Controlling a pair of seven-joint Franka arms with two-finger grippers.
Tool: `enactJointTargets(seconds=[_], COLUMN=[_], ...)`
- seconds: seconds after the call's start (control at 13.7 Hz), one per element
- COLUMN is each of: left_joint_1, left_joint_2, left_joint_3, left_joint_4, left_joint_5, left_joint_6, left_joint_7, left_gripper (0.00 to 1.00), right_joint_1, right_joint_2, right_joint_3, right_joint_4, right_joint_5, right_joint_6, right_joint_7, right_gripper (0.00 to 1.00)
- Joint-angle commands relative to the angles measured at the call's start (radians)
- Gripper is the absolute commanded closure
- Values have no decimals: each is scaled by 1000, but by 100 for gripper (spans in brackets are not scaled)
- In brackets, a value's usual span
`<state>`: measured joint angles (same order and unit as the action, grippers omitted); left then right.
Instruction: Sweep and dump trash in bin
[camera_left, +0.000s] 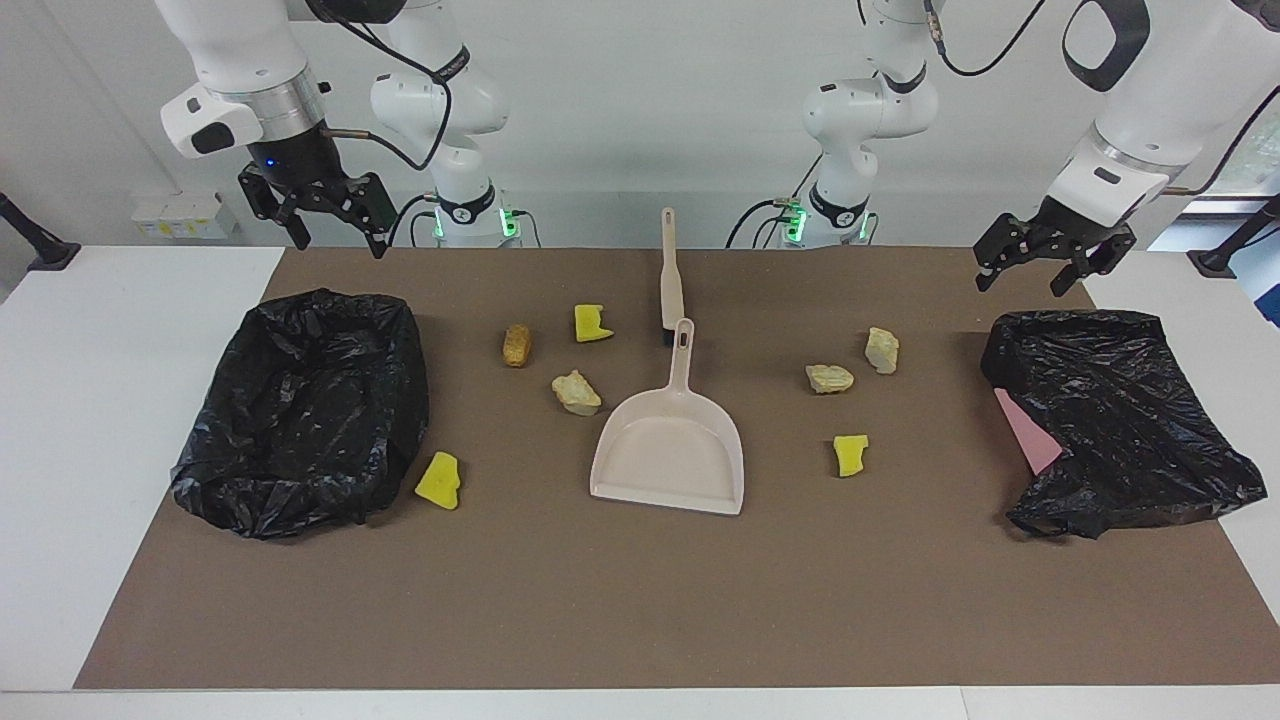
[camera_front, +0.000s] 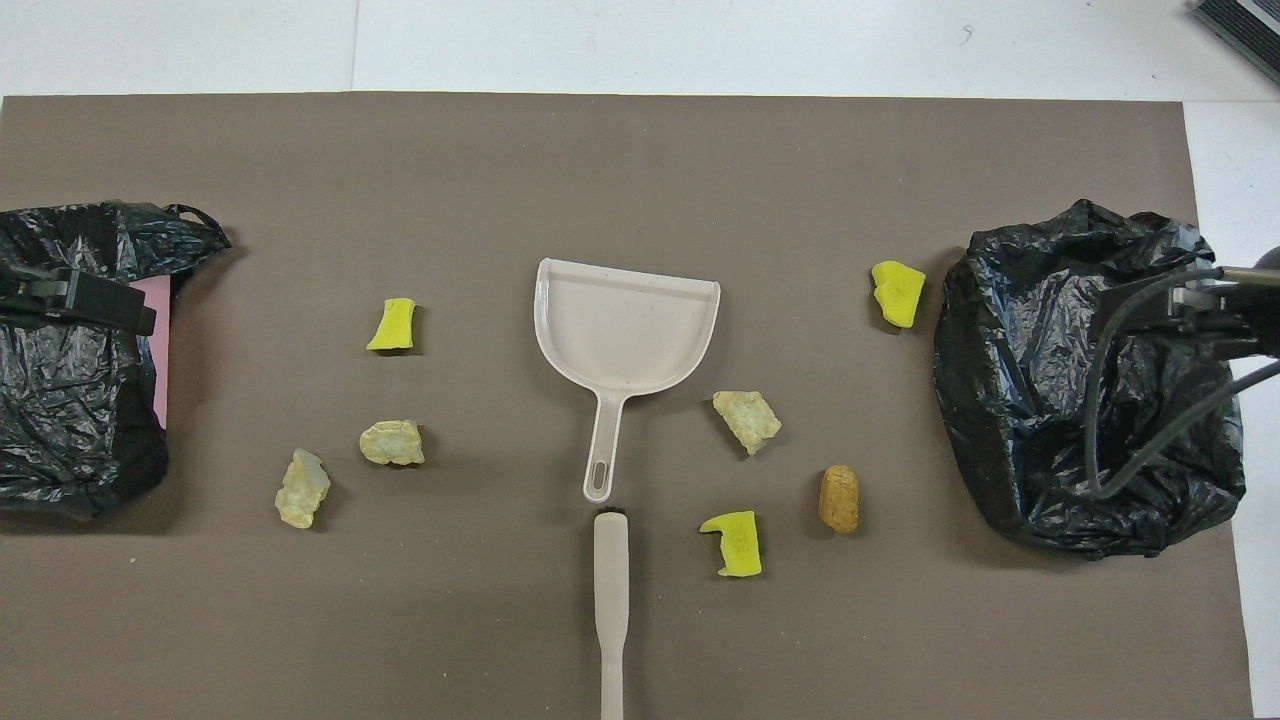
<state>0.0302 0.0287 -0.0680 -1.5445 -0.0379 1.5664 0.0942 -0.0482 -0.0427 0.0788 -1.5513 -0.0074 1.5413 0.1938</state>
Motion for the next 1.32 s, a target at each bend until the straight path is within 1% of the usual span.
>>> enactJointTargets(seconds=[0.0, 0.15, 0.29, 0.37, 0.58, 0.73, 0.88, 0.95, 1.1, 1.24], left_joint_1=[-32, -65, -123, -159, -258, -317, -398, -436, -518, -596], left_joint_2=[-35, -67, -110, -128, -194, -208, -210, -225, -248, -256], left_joint_3=[2, 2, 2, 2, 2, 2, 2, 2, 2, 2], left_joint_4=[-66, -127, -213, -259, -406, -466, -515, -561, -653, -712], left_joint_5=[-5, -7, -7, -8, -13, -17, -19, -19, -19, -20], left_joint_6=[35, 43, 76, 89, 179, 199, 210, 248, 334, 394], left_joint_7=[31, 61, 59, 55, 38, -3, -112, -151, -261, -359], left_gripper=[0, 0, 0, 0, 0, 0, 0, 0, 0, 0], right_joint_1=[-16, -19, -25, -25, -30, -16, -4, 22, 105, 190], right_joint_2=[-2, -6, -5, -12, -9, -5, 1, 16, 69, 139], right_joint_3=[7, 6, 6, 6, 1, 4, 13, 16, 16, 15], right_joint_4=[0, -3, 2, -7, 0, 2, -1, -1, 4, 13], right_joint_5=[18, 18, 17, 12, 12, 0, -2, -2, -2, -3], right_joint_6=[2, -7, -6, -24, -26, -23, 8, 34, 94, 117], right_joint_7=[-22, -19, -30, -30, -28, -19, 13, 50, 168, 292], right_gripper=[0, 0, 0, 0, 0, 0, 0, 0, 0, 0])
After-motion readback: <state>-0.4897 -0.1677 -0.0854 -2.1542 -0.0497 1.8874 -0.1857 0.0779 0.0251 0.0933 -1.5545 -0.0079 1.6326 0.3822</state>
